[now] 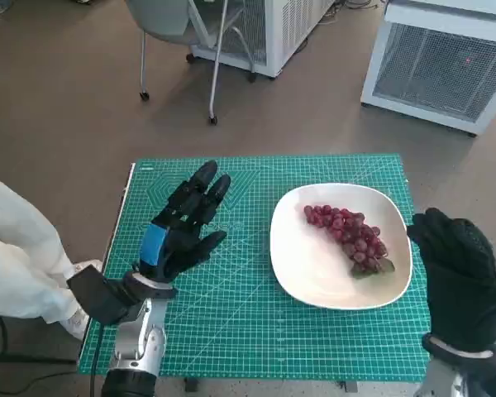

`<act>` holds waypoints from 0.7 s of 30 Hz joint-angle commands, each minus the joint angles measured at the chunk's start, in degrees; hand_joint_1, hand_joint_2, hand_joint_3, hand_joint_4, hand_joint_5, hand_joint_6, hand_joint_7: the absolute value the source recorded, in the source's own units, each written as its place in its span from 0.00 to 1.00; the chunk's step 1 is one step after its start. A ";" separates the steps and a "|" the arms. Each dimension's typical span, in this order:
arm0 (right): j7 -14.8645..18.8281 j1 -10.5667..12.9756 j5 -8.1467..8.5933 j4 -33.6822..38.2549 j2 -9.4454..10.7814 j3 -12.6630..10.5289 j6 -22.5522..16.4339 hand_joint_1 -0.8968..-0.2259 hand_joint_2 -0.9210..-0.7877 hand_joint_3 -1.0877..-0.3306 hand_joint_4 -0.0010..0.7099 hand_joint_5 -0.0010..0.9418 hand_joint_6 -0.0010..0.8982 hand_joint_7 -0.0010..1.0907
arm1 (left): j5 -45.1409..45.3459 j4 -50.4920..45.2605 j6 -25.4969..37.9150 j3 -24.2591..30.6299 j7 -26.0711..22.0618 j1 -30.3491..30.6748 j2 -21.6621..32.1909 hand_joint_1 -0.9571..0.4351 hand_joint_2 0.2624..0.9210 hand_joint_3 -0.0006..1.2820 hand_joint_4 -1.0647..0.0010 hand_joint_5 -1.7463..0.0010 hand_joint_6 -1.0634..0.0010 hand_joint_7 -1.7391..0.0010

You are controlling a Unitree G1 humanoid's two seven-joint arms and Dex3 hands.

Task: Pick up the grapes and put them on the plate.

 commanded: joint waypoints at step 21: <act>-4.89 5.78 -0.15 -7.66 -1.29 -1.48 6.17 0.86 0.00 0.68 0.68 0.60 0.28 0.82 | 3.00 -7.17 2.20 -0.77 1.70 3.13 2.06 0.38 1.00 0.14 0.70 0.99 0.66 0.98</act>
